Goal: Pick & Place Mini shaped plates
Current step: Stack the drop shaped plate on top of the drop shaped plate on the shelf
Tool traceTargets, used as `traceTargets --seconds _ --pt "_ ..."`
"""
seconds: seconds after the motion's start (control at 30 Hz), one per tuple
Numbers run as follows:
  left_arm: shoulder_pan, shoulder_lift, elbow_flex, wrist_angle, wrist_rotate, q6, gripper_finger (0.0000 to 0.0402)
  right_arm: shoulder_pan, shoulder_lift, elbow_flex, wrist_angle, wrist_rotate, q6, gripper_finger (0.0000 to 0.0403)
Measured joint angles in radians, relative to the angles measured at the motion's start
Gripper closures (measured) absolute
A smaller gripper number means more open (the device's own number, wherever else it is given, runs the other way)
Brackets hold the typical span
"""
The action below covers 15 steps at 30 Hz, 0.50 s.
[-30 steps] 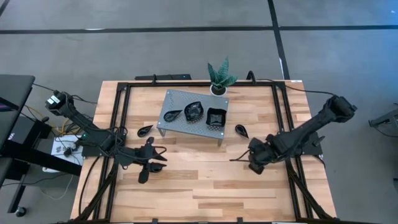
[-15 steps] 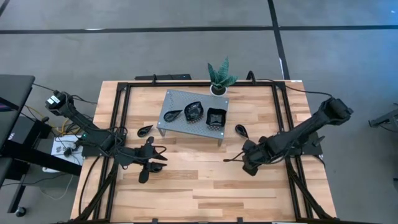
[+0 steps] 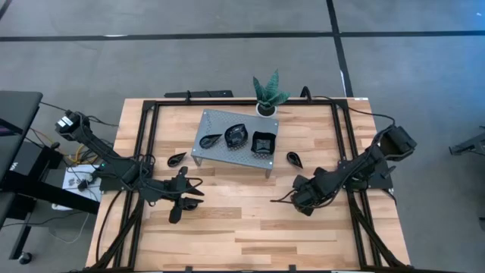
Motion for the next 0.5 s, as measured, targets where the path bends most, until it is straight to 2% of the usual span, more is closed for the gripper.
traceTargets --seconds 0.17,0.33,0.5 --pt "0.000 0.000 0.000 0.004 0.000 0.000 0.0298 0.000 -0.012 -0.004 0.007 -0.005 -0.029 0.0317" --pt "0.000 0.000 0.000 0.004 0.000 0.000 0.0298 0.000 -0.030 -0.007 0.003 -0.065 -0.030 0.0389" --pt "0.000 0.000 0.000 0.004 0.000 0.000 0.0298 0.023 -0.031 0.011 0.023 -0.116 -0.034 0.0391"
